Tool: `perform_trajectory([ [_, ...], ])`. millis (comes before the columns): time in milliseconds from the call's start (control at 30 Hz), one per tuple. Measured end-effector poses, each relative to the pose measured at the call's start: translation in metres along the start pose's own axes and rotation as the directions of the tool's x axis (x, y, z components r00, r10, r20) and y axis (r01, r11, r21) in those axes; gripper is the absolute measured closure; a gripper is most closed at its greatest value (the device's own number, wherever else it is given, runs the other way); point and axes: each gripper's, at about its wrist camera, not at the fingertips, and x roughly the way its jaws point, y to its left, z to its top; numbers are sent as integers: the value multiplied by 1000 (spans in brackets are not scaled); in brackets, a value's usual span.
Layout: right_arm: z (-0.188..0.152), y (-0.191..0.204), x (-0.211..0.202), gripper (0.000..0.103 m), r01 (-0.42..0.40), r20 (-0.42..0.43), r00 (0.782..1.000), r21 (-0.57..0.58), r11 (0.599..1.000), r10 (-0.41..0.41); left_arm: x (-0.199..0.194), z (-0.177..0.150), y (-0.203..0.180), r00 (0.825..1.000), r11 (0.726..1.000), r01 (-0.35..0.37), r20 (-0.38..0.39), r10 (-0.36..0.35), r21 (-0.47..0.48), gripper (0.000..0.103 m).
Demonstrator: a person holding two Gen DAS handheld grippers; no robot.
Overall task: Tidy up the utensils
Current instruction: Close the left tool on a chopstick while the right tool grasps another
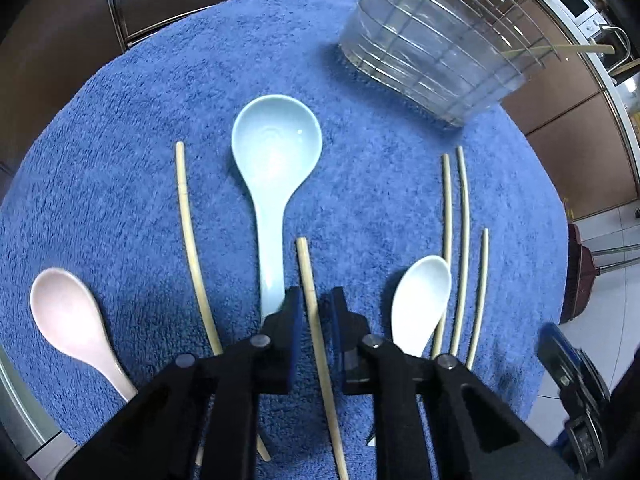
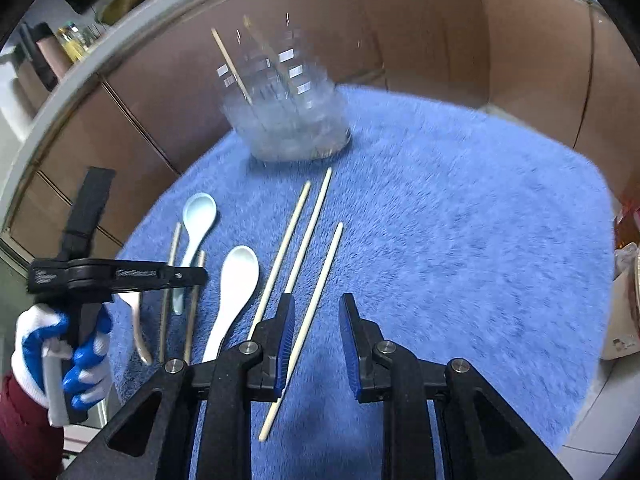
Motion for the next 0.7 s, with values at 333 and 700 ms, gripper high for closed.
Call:
perform_trajectory([
  [333, 44, 1, 75, 88, 102, -184, 978, -6, 995, -101, 8, 15, -7, 998, 1000, -4, -55, 3, -4, 93],
  [700, 53, 16, 95, 96, 201, -210, 954, -72, 977, -212, 23, 18, -33, 996, 996, -78, -32, 79, 33, 97],
])
